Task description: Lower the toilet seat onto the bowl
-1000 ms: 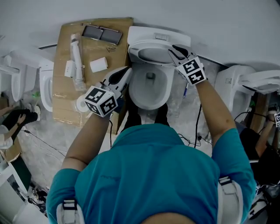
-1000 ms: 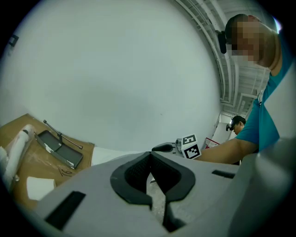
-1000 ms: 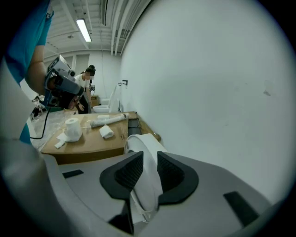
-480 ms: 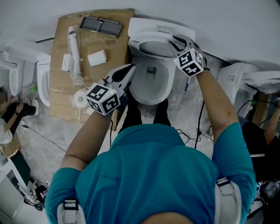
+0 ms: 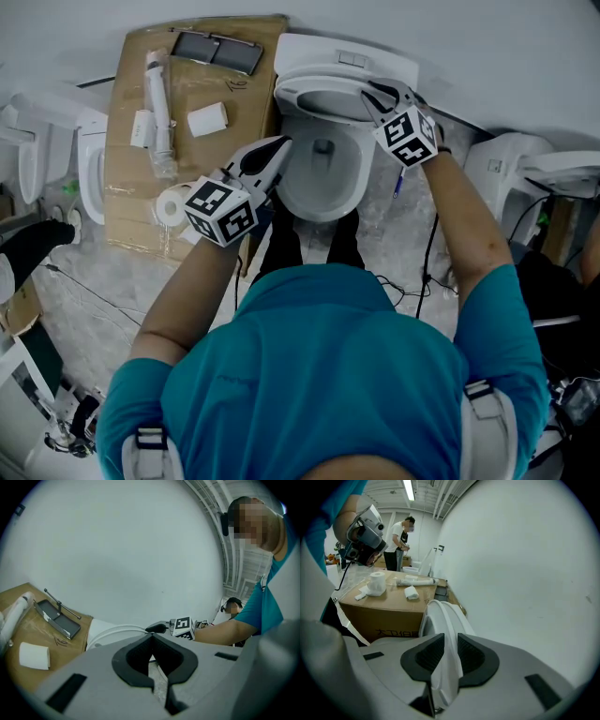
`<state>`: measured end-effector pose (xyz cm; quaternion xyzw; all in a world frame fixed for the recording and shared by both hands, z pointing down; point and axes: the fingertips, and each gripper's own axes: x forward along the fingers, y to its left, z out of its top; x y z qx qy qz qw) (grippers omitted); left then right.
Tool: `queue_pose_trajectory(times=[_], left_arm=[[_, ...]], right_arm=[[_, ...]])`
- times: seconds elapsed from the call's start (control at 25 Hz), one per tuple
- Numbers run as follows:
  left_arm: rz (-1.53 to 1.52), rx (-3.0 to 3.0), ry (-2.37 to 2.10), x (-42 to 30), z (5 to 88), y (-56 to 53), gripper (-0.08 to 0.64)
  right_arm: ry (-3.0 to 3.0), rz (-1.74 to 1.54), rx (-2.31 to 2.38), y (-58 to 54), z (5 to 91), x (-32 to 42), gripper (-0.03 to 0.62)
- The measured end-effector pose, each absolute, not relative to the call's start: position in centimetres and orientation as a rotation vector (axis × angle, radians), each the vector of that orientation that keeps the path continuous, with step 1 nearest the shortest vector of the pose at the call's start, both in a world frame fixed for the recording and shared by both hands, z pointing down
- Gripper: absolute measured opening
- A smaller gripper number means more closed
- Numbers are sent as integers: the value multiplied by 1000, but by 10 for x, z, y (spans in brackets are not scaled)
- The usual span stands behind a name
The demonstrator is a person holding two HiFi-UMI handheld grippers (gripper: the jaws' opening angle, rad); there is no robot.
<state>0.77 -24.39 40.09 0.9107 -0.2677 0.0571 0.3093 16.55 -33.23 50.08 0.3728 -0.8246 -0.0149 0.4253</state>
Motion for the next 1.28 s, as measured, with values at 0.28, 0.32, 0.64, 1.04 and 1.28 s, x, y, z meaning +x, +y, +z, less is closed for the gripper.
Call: queue_pose_trajectory(times=[0.28,0.32,0.64,1.04,1.28], left_arm=[[154,2399,-724,0,401,-240,5],[155,2398,-726,-1,401,-239,5],[156,2393,-732,-8,403,-231,5],[147,2391,-731,-11,400,-225,5],[146,2387,-734,-12,401,-221,5]], right_arm=[[-2057,-41,893,-321,502,161,83],[-2055,-45,882,-319,502,160,81],[-2064,-53,807,-303,503,154,74],[-2093,31,714,-280,510,144,59],[-2102,45,664,-267,517,137,54]])
